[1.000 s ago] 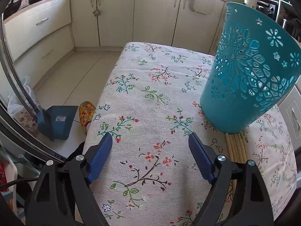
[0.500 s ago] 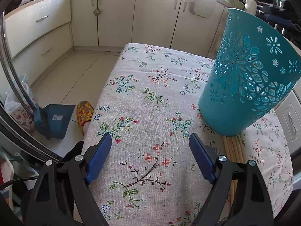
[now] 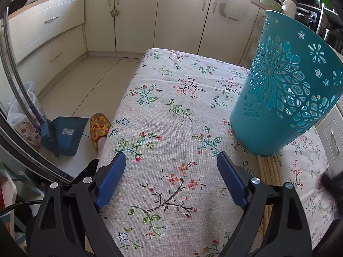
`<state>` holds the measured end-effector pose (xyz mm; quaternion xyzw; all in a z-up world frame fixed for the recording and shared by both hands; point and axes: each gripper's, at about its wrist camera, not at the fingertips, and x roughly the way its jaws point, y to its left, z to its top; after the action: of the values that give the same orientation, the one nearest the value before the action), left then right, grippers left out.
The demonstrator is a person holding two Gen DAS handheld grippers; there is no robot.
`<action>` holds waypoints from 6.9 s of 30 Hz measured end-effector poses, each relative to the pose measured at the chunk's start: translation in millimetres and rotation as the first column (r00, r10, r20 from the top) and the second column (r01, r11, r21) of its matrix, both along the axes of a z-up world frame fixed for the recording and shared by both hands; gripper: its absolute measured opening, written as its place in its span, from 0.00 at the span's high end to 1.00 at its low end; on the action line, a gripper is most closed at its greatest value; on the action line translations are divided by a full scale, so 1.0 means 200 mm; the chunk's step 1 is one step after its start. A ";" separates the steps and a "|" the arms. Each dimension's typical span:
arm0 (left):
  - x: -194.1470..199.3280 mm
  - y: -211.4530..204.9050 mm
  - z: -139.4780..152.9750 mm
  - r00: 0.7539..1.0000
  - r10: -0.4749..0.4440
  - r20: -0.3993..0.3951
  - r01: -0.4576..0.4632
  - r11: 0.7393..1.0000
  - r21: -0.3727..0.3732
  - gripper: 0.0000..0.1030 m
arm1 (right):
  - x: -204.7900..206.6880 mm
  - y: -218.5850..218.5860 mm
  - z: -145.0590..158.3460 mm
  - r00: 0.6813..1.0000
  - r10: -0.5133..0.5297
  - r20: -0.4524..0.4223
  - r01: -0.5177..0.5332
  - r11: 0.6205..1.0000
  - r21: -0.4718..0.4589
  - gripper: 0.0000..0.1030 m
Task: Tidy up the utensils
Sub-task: 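Lift the chopstick into the teal basket and open the right tool, then grasp a chopstick with the right tool while the left tool grasps another chopstick, then drop the left tool's chopstick into the basket while the right tool holds its chopstick, then lift the held chopstick into the teal basket and open the right tool, then grasp another chopstick from the bundle with the right tool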
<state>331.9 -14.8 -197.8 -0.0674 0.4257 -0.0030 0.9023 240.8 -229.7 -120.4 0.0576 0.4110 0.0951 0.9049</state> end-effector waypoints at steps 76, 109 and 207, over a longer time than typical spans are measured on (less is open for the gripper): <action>-0.23 -0.38 0.33 0.870 -0.484 -0.097 0.485 0.874 -0.012 0.95 | 0.03 -0.25 -0.25 0.991 -0.096 -0.096 0.113 0.975 0.193 0.94; 0.40 -0.58 0.83 0.901 -0.148 0.409 0.140 0.989 0.049 0.93 | 0.04 -0.30 -0.26 0.990 -0.089 -0.105 0.113 0.962 0.250 0.94; 0.02 -0.19 -0.04 0.986 -0.145 -0.082 0.155 0.979 0.133 0.09 | 0.07 0.01 -0.24 0.994 -0.062 -0.089 0.064 0.998 0.022 0.85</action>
<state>335.9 -52.9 -206.7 0.0280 0.4611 -0.0390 0.8860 253.9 -226.7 -168.7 0.0859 0.4475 0.0687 0.8875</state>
